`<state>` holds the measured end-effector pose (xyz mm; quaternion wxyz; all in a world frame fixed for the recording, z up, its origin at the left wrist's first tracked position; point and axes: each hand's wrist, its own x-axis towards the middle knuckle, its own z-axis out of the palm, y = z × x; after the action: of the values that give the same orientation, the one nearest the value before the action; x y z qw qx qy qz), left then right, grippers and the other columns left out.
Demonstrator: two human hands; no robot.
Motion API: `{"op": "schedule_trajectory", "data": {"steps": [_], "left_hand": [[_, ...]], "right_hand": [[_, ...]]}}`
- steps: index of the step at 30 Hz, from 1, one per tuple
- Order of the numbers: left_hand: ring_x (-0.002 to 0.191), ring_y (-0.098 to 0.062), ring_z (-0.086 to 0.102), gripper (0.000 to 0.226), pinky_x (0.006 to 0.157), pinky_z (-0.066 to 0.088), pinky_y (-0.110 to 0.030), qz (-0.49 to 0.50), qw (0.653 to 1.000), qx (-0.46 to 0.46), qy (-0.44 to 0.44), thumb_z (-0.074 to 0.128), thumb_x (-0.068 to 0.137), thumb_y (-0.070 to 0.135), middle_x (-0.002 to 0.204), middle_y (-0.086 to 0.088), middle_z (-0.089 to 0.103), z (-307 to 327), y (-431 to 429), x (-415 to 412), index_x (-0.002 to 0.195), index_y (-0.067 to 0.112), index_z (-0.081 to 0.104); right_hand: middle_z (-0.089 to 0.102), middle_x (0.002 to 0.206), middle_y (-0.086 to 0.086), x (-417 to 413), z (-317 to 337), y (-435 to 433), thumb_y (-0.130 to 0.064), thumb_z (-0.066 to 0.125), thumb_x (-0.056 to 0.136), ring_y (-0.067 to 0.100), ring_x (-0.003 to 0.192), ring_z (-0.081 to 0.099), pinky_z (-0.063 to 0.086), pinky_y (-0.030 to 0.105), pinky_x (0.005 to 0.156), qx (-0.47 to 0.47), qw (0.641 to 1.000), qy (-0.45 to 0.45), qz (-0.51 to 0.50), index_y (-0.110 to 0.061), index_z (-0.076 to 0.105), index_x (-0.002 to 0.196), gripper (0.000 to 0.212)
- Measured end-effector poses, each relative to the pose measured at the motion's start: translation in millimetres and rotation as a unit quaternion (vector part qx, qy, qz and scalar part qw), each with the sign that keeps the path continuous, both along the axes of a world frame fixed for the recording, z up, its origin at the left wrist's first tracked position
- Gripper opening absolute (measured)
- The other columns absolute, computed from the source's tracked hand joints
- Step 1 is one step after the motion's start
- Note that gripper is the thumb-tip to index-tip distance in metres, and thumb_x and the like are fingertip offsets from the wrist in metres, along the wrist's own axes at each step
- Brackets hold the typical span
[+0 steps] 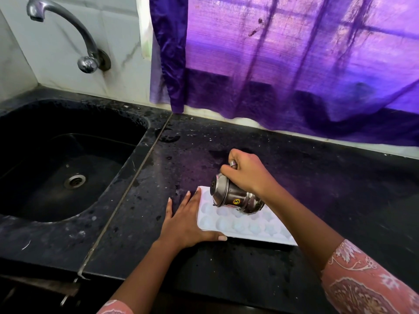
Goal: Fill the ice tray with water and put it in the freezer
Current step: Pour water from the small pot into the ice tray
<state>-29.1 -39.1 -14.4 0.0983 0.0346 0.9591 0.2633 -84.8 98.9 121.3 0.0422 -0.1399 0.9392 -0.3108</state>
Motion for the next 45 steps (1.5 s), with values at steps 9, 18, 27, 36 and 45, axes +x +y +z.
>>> {"op": "schedule_trajectory", "data": {"steps": [9,18,27,36,45], "left_hand": [[0.14,-0.001,-0.014,0.132,0.11,-0.02,-0.046,0.002,1.0,-0.002,0.0,0.049,0.049,0.09,0.155,0.016,-0.01,-1.8,-0.3,-0.1,0.146,0.028,-0.016],[0.141,-0.003,-0.014,0.131,0.11,-0.02,-0.047,-0.002,1.0,-0.001,0.0,0.052,0.05,0.089,0.155,0.016,-0.011,-0.9,-0.4,-0.3,0.146,0.03,-0.015],[0.141,-0.003,-0.014,0.13,0.111,-0.019,-0.047,-0.004,1.0,-0.003,0.001,0.052,0.052,0.088,0.155,0.015,-0.011,-0.1,-0.1,0.0,0.146,0.029,-0.015],[0.141,-0.003,-0.014,0.13,0.111,-0.018,-0.047,-0.005,1.0,-0.001,0.004,0.052,0.052,0.087,0.155,0.016,-0.011,-0.6,0.1,0.7,0.147,0.028,-0.013],[0.141,-0.003,-0.015,0.134,0.11,-0.019,-0.047,-0.003,1.0,0.0,0.001,0.047,0.047,0.09,0.156,0.014,-0.011,0.5,0.2,2.0,0.147,0.026,-0.014]], "right_hand": [[0.043,0.062,-0.003,-0.3,2.6,-2.7,-0.019,0.054,0.082,0.011,0.056,0.036,0.03,0.028,0.052,0.004,1.0,0.004,0.003,-0.02,0.032,0.06,0.031],[0.043,0.062,-0.003,-0.9,4.5,-2.6,-0.019,0.053,0.081,0.013,0.057,0.036,0.029,0.028,0.052,0.009,1.0,0.011,-0.005,-0.021,0.031,0.06,0.031],[0.042,0.061,-0.002,1.5,4.7,1.8,-0.015,0.052,0.082,0.012,0.056,0.034,0.029,0.027,0.052,-0.023,0.999,0.015,-0.029,-0.018,0.031,0.06,0.031],[0.039,0.061,-0.004,11.1,0.1,8.9,-0.014,0.052,0.084,0.009,0.054,0.032,0.026,0.022,0.049,-0.085,0.994,0.001,-0.072,-0.02,0.03,0.06,0.033],[0.04,0.06,-0.002,20.7,-4.1,9.0,-0.015,0.052,0.083,0.011,0.054,0.032,0.027,0.024,0.05,-0.024,0.999,-0.002,-0.036,-0.018,0.031,0.06,0.031]]}}
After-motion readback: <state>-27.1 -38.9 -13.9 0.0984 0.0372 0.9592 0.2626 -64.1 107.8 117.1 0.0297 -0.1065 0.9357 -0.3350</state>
